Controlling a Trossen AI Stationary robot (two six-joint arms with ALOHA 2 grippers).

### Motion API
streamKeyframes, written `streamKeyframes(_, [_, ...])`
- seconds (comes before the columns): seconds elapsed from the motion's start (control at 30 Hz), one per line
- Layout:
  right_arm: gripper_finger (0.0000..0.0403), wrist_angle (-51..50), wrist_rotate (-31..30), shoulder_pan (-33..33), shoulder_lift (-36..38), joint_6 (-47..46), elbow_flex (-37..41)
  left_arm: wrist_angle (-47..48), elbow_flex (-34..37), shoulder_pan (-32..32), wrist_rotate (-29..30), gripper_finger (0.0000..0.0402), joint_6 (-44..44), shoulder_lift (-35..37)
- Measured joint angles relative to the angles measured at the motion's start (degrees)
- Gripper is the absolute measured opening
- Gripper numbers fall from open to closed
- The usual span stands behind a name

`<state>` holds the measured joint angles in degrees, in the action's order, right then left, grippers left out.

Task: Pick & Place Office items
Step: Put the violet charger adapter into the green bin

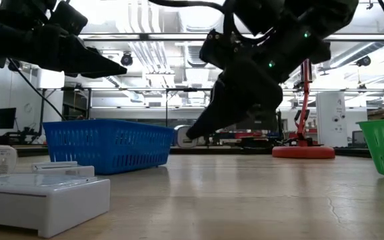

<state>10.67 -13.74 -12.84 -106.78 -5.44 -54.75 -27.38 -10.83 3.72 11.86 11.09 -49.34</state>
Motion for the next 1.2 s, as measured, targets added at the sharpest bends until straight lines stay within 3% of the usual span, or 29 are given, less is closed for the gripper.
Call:
streamKeyframes(0.8, [0.0137, -20.53, -9.31, -5.68, 8.34, -7.61, -1.46, 0.26, 0.0, 0.0, -0.16, 0.0326, -0.17, 0.0])
streamKeyframes(1.2, [0.0137, -43.58, -12.44, -10.3, 12.82, -17.79, -7.43, 0.39, 0.0, 0.05, -0.26, 0.0326, -0.17, 0.0])
